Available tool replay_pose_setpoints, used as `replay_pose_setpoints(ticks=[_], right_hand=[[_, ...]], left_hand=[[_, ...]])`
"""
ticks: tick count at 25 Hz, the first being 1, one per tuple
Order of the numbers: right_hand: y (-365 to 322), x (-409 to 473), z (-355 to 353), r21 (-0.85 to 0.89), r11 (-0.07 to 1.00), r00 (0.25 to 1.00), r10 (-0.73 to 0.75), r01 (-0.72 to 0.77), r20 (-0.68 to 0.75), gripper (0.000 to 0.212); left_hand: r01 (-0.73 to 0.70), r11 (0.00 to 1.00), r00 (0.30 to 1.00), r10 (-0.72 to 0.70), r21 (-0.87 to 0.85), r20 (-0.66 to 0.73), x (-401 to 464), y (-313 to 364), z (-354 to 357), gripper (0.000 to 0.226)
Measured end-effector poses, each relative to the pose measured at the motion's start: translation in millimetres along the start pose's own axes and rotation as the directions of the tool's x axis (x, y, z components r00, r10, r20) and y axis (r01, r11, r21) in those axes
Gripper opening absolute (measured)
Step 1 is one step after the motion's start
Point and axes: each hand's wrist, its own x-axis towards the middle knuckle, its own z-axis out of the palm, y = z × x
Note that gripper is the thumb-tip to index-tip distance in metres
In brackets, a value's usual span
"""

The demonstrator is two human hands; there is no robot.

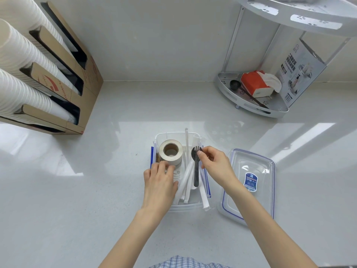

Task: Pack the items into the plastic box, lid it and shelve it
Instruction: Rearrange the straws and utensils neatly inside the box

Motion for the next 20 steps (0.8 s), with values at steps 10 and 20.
replay_pose_setpoints(ticks=[10, 20], right_hand=[[2, 5, -15, 0.147, 0.989, 0.99, 0.048, -0.029, -0.131, 0.007], [11, 4, -29, 0.237, 0.97, 0.977, 0.106, -0.06, -0.186, 0.012]], left_hand=[[-0.03, 0.999, 0.998, 0.032, -0.027, 0.056, 15, 13, -8, 0.033], [-0.053, 0.998, 0.92, 0.034, 0.039, 0.39, 63, 56, -2, 0.046]])
